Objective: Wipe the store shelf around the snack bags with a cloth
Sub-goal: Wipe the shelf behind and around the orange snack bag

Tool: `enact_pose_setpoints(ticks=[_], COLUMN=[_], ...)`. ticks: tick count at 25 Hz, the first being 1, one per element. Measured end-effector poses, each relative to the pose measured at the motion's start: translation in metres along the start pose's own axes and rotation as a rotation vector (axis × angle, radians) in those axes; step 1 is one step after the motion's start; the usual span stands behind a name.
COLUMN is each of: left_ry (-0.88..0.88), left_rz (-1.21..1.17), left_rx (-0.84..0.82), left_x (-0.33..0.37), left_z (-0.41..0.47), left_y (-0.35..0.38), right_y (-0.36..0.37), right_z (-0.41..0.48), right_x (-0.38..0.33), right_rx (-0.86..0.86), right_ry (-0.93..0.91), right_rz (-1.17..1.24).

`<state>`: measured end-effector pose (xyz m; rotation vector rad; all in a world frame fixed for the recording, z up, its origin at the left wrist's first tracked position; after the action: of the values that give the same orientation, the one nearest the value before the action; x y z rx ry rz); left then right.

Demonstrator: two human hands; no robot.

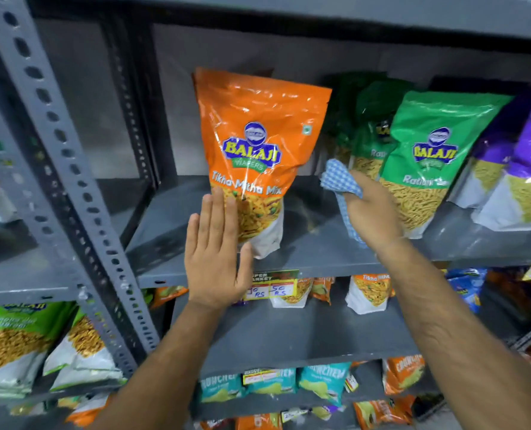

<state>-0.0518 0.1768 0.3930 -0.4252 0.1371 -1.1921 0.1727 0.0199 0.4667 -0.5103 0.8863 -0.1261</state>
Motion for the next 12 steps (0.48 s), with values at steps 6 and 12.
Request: enact_pose_setpoints(ticks=[6, 12], left_ry=[0.025, 0.025], left_rz=[0.15, 0.222], left_rx=[-0.054, -0.158], left_x=[-0.025, -0.044], left_z=[-0.009, -0.012], left_y=[0.001, 0.011], right_y=[0.046, 0.093], right_z=[0.049, 0.101], right_x=[0.027, 0.015], right_rx=[-0.089, -0.112], right_ry=[0.06, -0.044], right_rz=[-0.06, -0.141])
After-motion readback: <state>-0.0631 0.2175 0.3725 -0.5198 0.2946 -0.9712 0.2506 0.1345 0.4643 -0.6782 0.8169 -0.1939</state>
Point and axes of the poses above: each hand's wrist, its own z-axis towards the middle knuckle, its own y-axis out of the palm, x = y × z, the point moved 9 cm from there along z, towards the middle knuckle, and after that the axes turned 5 degrees about x, right-handed, at the moved point
